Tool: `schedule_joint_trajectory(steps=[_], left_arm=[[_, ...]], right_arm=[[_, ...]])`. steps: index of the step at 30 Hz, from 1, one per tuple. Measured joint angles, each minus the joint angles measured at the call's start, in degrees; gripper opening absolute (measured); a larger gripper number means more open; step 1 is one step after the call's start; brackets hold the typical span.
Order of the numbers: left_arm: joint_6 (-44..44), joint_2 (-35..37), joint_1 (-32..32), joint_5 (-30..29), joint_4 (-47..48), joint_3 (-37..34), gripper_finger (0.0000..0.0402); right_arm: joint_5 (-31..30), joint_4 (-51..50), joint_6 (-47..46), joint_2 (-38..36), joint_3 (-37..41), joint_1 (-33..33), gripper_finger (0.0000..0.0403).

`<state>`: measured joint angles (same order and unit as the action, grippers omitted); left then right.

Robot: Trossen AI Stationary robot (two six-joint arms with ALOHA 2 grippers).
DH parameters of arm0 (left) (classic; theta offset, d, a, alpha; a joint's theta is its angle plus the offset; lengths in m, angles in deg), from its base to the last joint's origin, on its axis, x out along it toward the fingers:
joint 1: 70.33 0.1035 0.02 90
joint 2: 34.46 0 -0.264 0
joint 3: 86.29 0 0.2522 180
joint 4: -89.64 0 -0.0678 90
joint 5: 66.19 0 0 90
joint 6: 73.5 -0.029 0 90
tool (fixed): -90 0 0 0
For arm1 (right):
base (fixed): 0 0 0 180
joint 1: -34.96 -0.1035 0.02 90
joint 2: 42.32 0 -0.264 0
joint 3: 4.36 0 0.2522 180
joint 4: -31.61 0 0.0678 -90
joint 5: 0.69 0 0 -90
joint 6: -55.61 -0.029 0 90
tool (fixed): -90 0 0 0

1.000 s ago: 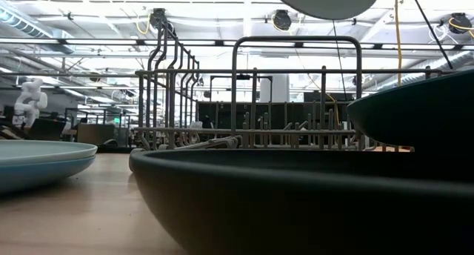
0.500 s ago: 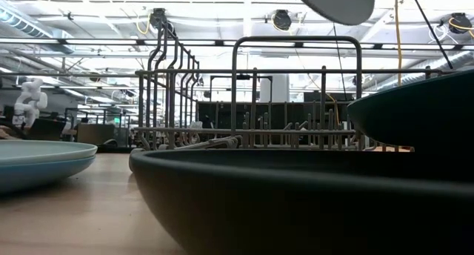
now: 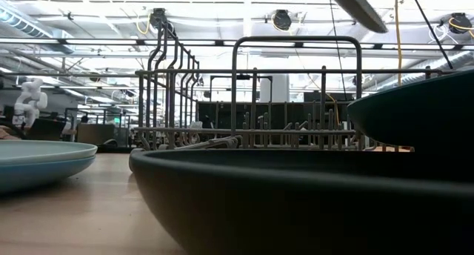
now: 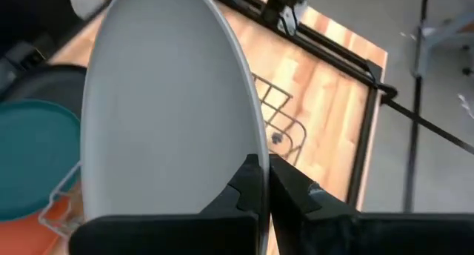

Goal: Sort dishes
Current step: Put the gray plate into the dish rack

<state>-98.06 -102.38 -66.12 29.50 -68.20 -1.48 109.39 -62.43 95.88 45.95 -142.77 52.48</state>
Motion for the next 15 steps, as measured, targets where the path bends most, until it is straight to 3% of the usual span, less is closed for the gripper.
schedule_joint_trajectory(steps=[8,15], left_arm=[[-22.2,-2.7,-0.7,2.3,-1.5,0.7,0.0183],[-35.7,-7.8,-2.2,-0.8,4.7,6.3,0.0199]], right_arm=[[13.1,1.9,4.2,0.0,5.7,6.3,0.0001],[20.7,1.9,5.3,0.1,9.1,11.1,0.0001]])
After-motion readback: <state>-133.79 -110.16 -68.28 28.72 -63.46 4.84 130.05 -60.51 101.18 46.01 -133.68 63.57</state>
